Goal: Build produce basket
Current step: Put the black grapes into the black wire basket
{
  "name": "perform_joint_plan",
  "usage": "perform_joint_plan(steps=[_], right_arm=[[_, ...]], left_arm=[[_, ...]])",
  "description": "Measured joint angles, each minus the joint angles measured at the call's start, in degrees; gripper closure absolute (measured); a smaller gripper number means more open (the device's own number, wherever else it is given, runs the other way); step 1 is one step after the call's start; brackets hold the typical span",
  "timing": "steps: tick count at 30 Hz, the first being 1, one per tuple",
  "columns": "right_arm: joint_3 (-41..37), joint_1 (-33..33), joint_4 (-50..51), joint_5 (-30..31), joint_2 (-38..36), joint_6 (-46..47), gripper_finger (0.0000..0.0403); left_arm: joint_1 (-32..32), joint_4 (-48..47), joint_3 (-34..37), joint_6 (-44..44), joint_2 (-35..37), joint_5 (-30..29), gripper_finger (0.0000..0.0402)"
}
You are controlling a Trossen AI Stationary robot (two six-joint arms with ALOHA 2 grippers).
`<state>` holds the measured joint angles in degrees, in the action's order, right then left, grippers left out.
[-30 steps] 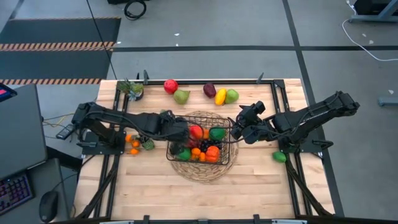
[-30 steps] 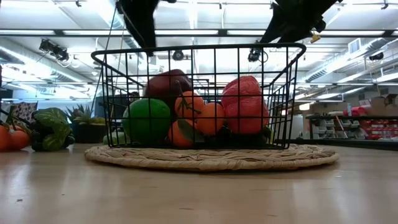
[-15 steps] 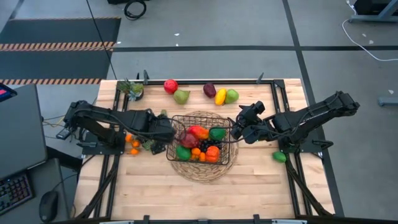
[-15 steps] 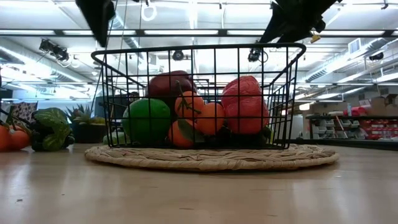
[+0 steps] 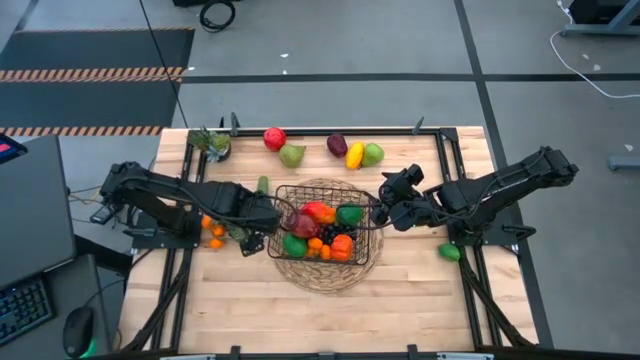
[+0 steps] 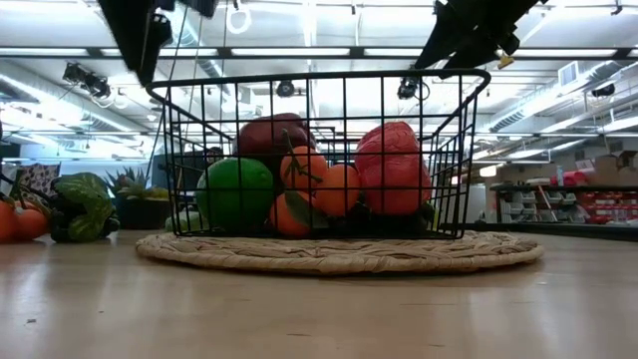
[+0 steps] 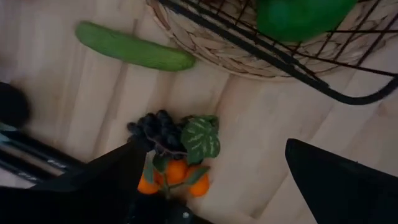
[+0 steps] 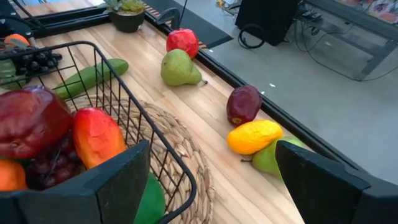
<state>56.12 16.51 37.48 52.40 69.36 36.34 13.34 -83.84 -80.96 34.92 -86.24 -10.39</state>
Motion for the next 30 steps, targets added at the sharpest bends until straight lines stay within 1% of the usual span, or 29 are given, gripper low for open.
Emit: perform_joint_plan(steps=[4,9,11,13,15,17,19,23,30], right_arm=[[0.0,0.02,-0.35,-0.02,0.0,0.0,0.0053],[0.0,0.02,-0.81,-0.02,0.0,0.0,0.0053],[0.0,0.02,-1.04,-0.02,0.0,0.0,0.0053],[0.0,0.02,-1.31,-0.02,0.0,-0.02,0.0053],[0.0,0.02,-1.84,-0.02,0.0,0.0,0.0053],[0.0,0.02,-1.91,-0.02,0.0,0.0,0.0053],[0.0,0.02,-1.91,-0.02,0.0,0.0,0.0053],[0.0,0.02,-1.91,-0.02,0.0,0.0,0.0053],[0.0,0.02,-2.3,-0.55,0.0,0.0,0.0053]], left_arm=[[0.03,2.41,8.73,1.16,1.74,4.91,0.001],[-0.48,4.21,17.07,5.38,5.13,7.46,0.001],[-0.42,8.14,20.26,6.68,7.12,10.22,0.001],[-0.37,11.9,23.44,8.22,9.2,14.2,0.001],[-0.33,15.4,26.71,10.79,10.87,16.33,0.001],[-0.24,18.91,29.19,14.27,11.83,16.63,0.001],[-0.06,20.87,30.91,15.45,12.21,16.61,0.001],[0.1,21.43,31.14,15.94,12.12,16.26,0.001],[0.08,21.32,31.14,13.71,12.11,11.67,0.001]])
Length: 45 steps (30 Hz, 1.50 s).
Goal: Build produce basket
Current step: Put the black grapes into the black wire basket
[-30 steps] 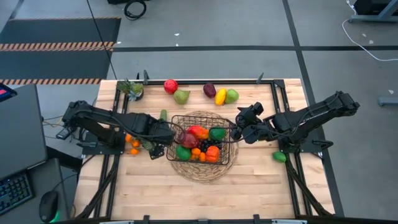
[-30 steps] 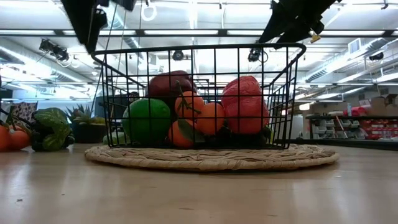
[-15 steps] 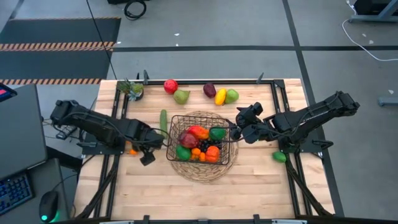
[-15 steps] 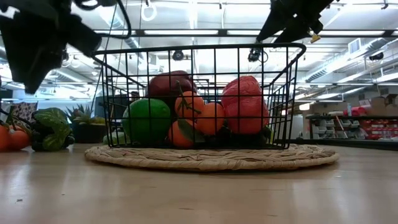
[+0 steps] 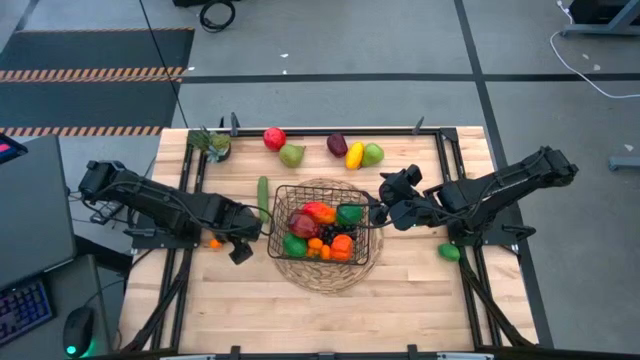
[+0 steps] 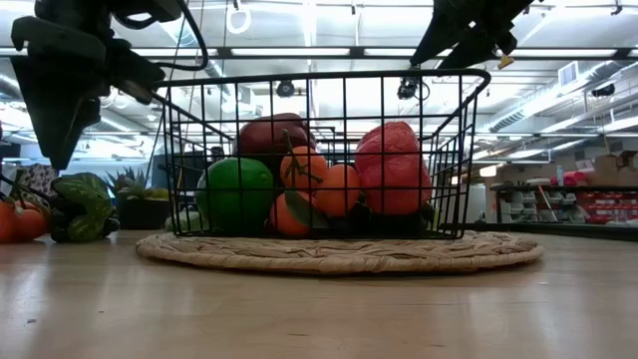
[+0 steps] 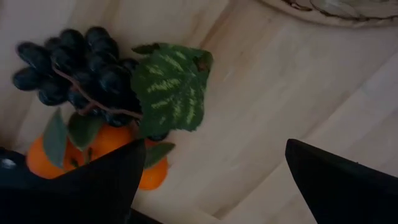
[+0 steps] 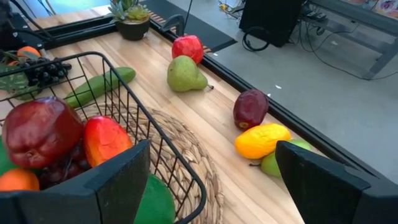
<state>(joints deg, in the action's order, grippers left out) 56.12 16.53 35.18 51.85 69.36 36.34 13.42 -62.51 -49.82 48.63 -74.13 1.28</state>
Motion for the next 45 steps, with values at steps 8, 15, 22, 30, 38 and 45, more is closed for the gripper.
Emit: perform_joint_plan(steps=[8,15,22,30,38,45], right_arm=[[0.0,0.0,0.02,-0.57,0.0,0.0,0.0053],[0.0,0.0,0.04,-0.72,0.0,-0.31,0.0053],[0.0,-0.01,0.02,-2.58,0.0,-0.31,0.0053],[0.0,0.0,-0.66,-4.82,0.0,-0.36,0.0053],[0.0,0.0,-0.85,-6.17,0.0,-0.07,0.0053],[0.0,0.0,-0.85,-6.64,0.0,0.0,0.0053]], left_arm=[[-0.12,-0.38,0.0,1.11,-0.02,-10.58,0.001],[-0.12,-1.97,0.0,6.22,-0.09,-17.83,0.001],[-0.12,-0.97,1.24,9.3,-0.09,-18.38,0.001],[-0.12,0.48,7.66,13.55,-0.11,-18.29,0.001],[-0.12,7.33,9.46,15.24,-0.11,-19.69,0.001],[-1.04,10.58,13.46,16.16,-0.11,-19.65,0.001]])
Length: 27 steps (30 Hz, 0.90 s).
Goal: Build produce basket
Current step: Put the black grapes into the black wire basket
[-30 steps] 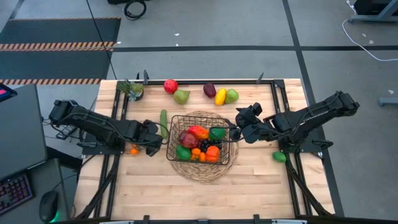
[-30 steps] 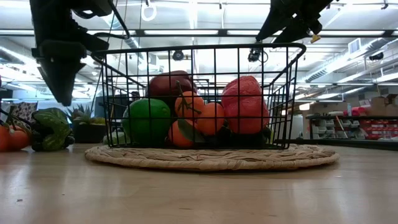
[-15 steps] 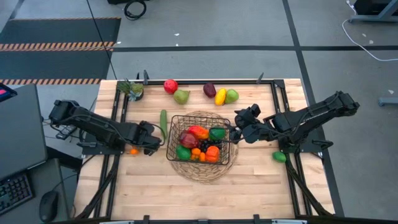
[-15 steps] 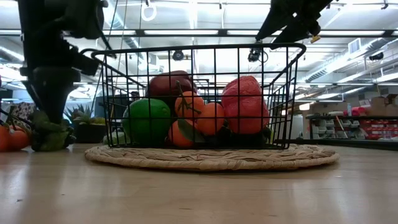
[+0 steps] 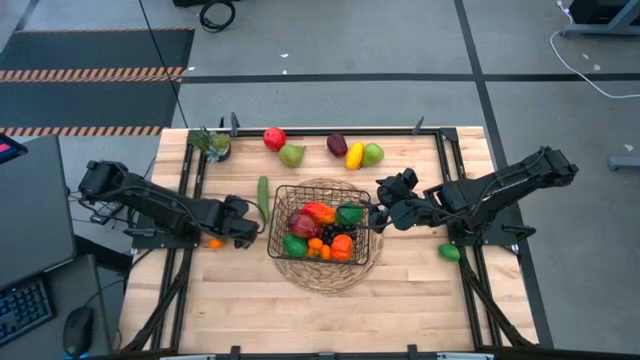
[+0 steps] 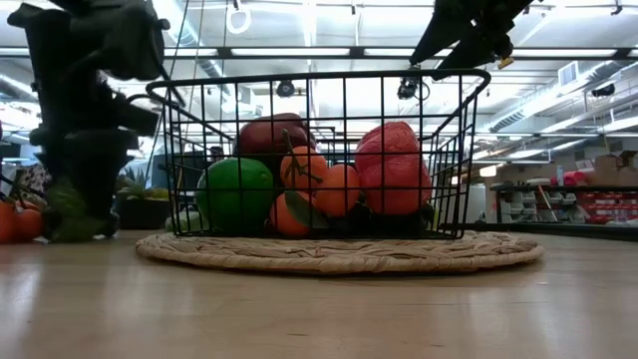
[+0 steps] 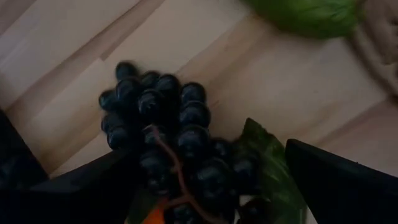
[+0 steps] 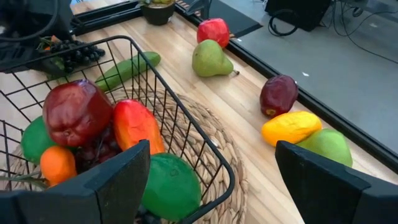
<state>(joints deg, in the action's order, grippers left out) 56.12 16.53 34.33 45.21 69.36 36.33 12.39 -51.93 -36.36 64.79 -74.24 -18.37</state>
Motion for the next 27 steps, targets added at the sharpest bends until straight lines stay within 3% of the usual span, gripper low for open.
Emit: perform_joint_plan(steps=[16,27], right_arm=[[-1.27,0.37,-3.08,-0.04,-0.04,-0.32,0.0053],[-1.27,0.37,-3.08,-0.02,-0.04,-0.48,0.0053]], left_arm=[[0.13,4.01,1.45,0.09,0.0,1.11,0.0016],[1.98,4.0,1.45,-0.11,0.0,3.05,0.0072]])
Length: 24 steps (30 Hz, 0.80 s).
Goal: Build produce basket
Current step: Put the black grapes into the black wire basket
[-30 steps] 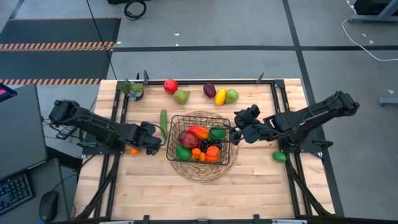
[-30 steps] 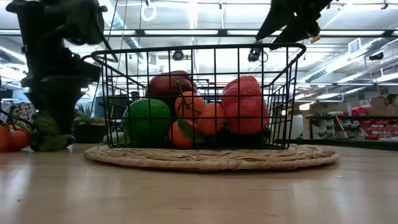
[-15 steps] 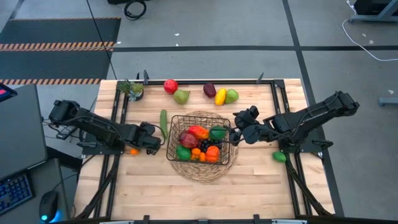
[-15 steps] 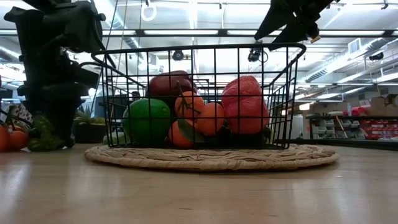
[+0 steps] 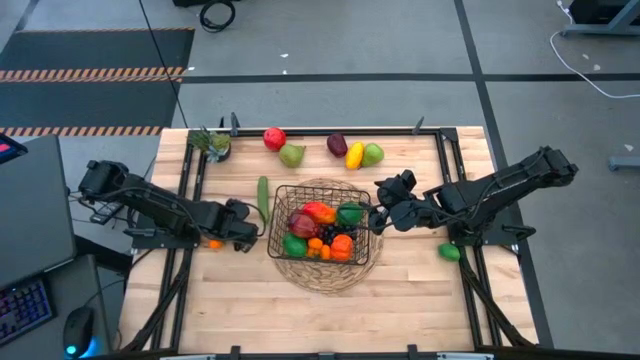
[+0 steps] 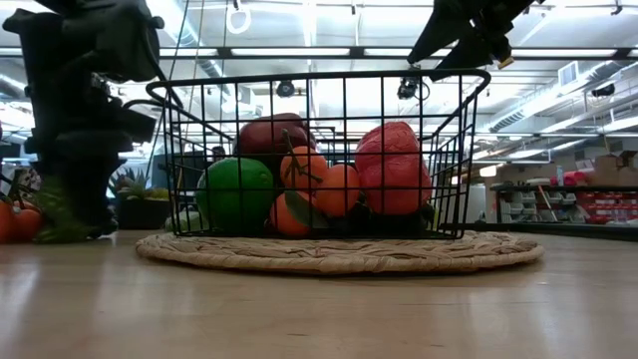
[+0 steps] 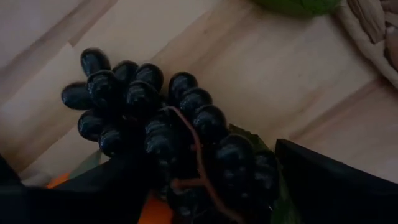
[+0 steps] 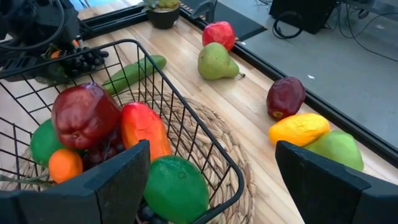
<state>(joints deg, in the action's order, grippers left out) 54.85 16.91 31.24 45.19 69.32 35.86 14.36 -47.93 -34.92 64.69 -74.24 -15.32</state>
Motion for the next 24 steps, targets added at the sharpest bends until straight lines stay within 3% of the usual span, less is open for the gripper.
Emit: perform_joint_plan(steps=[10,18,24], right_arm=[[0.0,0.0,0.0,0.0,0.0,-0.02,0.0053],[0.0,0.0,0.02,-0.31,0.0,-0.02,0.0053],[0.0,0.0,0.04,-1.35,0.02,-0.04,0.0053]], left_arm=[[0.04,-4.11,-7.77,-4.38,0.0,1.86,0.0117],[0.05,-16.57,-17.98,-5.32,0.02,1.59,0.0136],[0.1,-18.79,-18.25,-4.31,0.04,1.54,0.0149]])
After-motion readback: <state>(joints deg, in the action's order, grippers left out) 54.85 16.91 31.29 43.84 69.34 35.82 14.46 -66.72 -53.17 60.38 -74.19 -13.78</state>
